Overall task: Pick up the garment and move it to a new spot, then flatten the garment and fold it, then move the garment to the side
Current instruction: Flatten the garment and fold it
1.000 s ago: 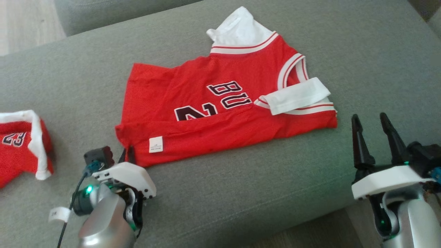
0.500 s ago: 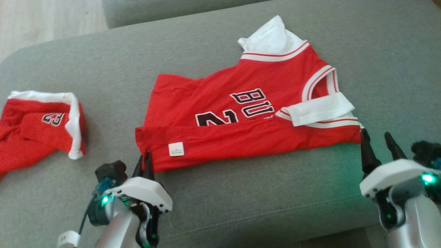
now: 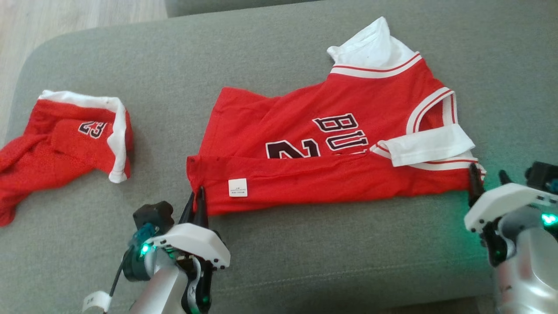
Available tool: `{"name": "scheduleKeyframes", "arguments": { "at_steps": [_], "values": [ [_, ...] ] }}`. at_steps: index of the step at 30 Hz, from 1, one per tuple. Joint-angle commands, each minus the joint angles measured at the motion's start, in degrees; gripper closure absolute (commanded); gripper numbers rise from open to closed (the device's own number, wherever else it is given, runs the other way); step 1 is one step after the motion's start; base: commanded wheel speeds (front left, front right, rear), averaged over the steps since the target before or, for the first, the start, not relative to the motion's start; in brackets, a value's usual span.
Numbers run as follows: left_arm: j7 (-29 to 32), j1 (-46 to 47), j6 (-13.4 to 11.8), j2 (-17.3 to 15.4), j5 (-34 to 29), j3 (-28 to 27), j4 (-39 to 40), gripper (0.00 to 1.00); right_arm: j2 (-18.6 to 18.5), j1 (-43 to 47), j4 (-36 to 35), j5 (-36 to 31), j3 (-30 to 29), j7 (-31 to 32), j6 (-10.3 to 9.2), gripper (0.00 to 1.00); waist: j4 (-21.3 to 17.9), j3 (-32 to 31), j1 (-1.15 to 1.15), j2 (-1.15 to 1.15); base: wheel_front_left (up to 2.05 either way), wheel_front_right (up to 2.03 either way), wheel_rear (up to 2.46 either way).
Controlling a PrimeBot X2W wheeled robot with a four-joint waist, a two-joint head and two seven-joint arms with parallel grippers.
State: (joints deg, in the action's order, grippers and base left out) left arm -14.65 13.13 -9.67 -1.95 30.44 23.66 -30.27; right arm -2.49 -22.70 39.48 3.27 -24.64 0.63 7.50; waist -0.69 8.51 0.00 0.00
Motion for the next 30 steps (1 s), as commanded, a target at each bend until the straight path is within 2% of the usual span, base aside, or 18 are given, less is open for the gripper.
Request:
{"name": "scheduleKeyframes", "arguments": {
  "at_steps": [1, 8, 9, 10, 13, 19, 24, 30],
  "values": [
    [-0.34, 2.07, -0.75, -0.93, 0.32, -1.52, 1.78, 1.00, -0.39, -2.67, -0.67, -0.02, 1.17, 0.17, -0.01, 0.00, 0.18, 0.42, 0.00, 0.00, 0.00, 0.00, 0.00],
    [-0.35, 2.75, -0.82, -0.93, 0.11, -1.48, 1.88, 1.00, -0.39, -5.83, 6.76, 1.27, 2.42, 0.11, -0.01, 0.00, 0.29, 1.45, 0.00, 0.00, 0.00, 0.00, 0.00],
    [-0.35, 2.83, -0.80, -0.93, 0.07, -1.58, 1.78, 1.00, -0.39, -6.13, 7.63, 1.72, 3.15, 0.07, -0.01, 0.56, 0.22, 1.44, 0.00, 0.00, 0.00, 0.00, 0.00],
    [-0.35, 2.90, -0.77, -0.93, 0.02, -1.73, 1.63, 1.00, -0.39, -6.33, 8.16, 1.89, 3.63, -0.38, -0.01, 1.00, 0.13, 1.36, 0.00, 0.00, 0.00, 0.00, 0.00],
    [-0.35, 2.86, -0.75, -0.93, -0.08, -2.10, 1.17, 1.00, -0.39, -6.38, 9.18, 1.40, 3.54, -1.72, -0.01, 1.00, -0.21, 0.76, 0.00, 0.00, 0.00, 0.00, 0.00],
    [-0.35, 1.42, -0.56, -0.93, 0.17, -2.06, 0.36, 1.00, -0.39, -4.10, 8.01, -1.98, -0.56, -2.71, -0.01, 1.00, -0.81, -1.91, 0.00, 0.00, 0.00, 0.00, 0.00],
    [-0.35, -1.03, -0.66, -0.93, 0.98, -1.24, 0.21, 1.00, -0.39, -0.12, 4.47, -4.06, -3.94, -1.43, -0.01, 1.00, -1.21, -4.79, 0.00, 0.00, 0.00, 0.00, 0.00],
    [-0.35, -4.25, -0.29, -0.93, 2.96, 1.89, 0.00, 1.00, -0.39, 4.00, 0.56, -3.59, -4.59, 1.11, -0.01, 1.00, -1.77, -6.97, 0.00, 0.00, 0.00, 0.00, 0.00]
  ]
}}
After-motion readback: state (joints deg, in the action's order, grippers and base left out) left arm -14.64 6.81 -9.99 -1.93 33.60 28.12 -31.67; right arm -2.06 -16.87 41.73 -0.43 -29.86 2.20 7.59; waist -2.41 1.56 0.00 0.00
